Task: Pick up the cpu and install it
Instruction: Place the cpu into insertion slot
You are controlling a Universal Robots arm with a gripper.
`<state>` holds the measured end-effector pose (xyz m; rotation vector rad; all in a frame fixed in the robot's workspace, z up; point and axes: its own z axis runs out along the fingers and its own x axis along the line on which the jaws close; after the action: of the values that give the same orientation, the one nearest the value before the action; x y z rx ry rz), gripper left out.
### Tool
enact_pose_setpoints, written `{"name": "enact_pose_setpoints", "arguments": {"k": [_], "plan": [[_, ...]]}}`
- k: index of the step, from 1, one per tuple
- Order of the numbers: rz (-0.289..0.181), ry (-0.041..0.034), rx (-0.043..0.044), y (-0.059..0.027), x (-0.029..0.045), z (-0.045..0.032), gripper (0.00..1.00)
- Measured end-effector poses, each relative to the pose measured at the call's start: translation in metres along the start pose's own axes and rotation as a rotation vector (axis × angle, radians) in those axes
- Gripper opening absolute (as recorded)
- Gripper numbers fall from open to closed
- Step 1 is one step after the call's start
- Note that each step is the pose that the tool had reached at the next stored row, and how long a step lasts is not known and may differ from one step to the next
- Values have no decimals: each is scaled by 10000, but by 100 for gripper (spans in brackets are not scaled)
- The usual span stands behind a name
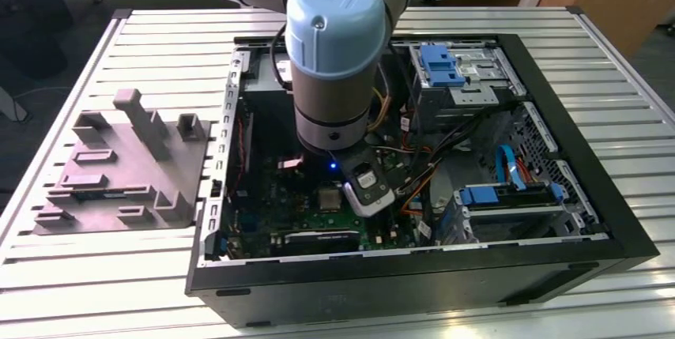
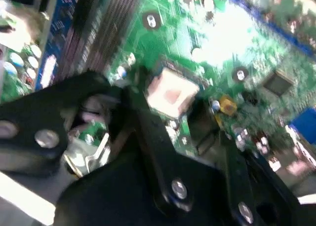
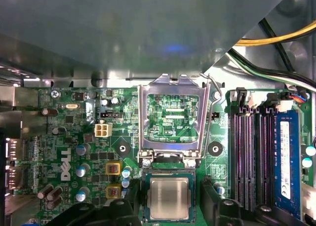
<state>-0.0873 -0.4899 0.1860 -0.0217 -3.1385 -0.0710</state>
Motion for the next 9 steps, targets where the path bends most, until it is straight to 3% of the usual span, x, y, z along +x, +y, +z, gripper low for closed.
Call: {"name": "enact_pose_setpoints", "arguments": {"k": [9], "plan": [[2,14,-2,0,1,-55,60]]}}
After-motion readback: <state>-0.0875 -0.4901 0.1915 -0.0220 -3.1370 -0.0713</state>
